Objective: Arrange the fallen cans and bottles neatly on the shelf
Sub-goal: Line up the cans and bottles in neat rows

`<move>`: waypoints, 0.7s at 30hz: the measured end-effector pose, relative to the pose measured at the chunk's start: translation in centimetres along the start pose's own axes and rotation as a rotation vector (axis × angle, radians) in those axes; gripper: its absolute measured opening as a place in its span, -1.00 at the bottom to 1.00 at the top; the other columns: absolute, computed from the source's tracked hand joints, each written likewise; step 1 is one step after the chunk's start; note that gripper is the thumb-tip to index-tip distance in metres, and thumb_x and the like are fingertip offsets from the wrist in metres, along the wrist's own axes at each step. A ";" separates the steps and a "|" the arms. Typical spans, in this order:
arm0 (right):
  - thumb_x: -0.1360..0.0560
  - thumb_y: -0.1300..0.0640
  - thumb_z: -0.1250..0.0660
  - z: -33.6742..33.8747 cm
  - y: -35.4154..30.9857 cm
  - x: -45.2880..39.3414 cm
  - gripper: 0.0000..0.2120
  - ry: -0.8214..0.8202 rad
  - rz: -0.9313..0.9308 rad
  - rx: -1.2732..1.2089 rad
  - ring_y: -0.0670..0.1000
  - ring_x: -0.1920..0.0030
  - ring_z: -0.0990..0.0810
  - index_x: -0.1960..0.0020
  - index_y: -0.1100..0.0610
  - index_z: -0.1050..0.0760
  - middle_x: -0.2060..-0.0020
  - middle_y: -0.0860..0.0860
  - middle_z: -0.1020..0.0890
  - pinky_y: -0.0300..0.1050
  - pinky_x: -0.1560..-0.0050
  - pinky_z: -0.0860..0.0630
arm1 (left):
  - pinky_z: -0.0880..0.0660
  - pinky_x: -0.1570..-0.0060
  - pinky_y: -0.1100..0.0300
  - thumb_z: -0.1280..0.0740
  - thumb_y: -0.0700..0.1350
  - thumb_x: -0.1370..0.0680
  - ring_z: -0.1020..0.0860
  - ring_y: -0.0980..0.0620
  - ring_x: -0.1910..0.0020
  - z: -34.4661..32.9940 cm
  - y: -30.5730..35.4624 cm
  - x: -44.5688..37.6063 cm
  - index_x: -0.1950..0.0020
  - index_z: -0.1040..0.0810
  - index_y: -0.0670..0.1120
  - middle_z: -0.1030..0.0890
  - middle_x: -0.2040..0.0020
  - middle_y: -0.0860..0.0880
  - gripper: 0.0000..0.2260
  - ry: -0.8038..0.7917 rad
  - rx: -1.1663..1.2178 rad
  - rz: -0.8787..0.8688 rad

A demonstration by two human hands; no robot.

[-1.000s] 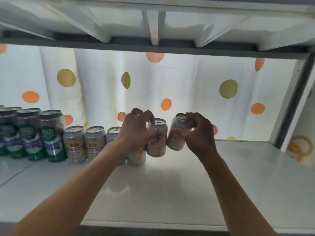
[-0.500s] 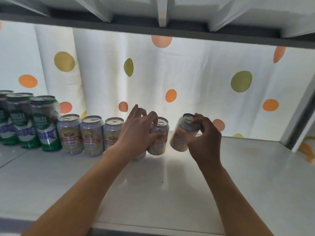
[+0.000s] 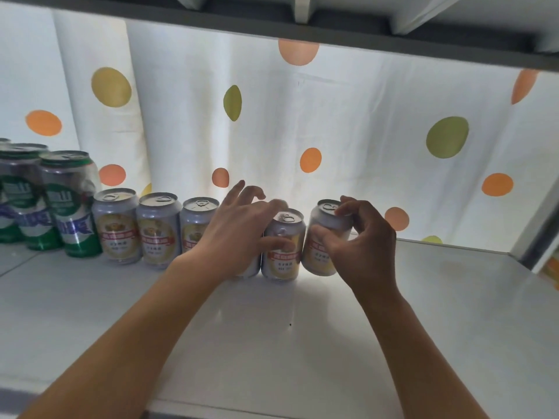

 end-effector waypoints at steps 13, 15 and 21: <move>-0.26 0.21 -0.59 -0.7 1.2 0.1 -0.66 -0.102 -0.061 -0.002 -0.07 -0.03 -0.63 0.07 0.10 -0.50 -0.03 -0.09 -0.61 -0.24 -0.01 -0.57 | -0.41 -0.08 0.01 -0.38 0.25 -0.39 -0.53 -0.09 -0.12 -0.7 0.0 0.1 -0.18 -0.58 -0.06 -0.64 -0.08 -0.02 -0.50 0.054 -0.033 -0.085; -0.25 0.21 -0.58 -0.8 1.5 0.0 -0.67 -0.110 -0.059 0.030 -0.05 -0.02 -0.61 0.09 0.10 -0.50 0.00 -0.07 -0.60 -0.26 0.02 -0.56 | -0.43 -0.04 0.03 -0.28 0.28 -0.39 -0.54 -0.08 -0.07 -0.9 -0.1 0.1 -0.17 -0.57 -0.04 -0.64 -0.05 -0.01 -0.49 0.051 -0.061 -0.083; -0.27 0.24 -0.50 -1.4 1.8 -0.1 -0.73 -0.145 -0.073 0.089 -0.12 0.03 -0.53 0.13 0.11 -0.46 0.03 -0.05 -0.55 -0.30 0.06 -0.49 | -0.43 0.04 0.05 -0.20 0.24 -0.39 -0.57 -0.09 0.06 -1.2 0.6 0.1 -0.09 -0.56 -0.08 -0.66 0.02 0.01 -0.52 0.078 -0.127 -0.102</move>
Point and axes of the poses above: each hand's wrist, its own x-axis away from the middle knuckle, its own z-axis out of the back of the hand, y = z × x, the point moved 7 cm from there along -x, towards the middle knuckle
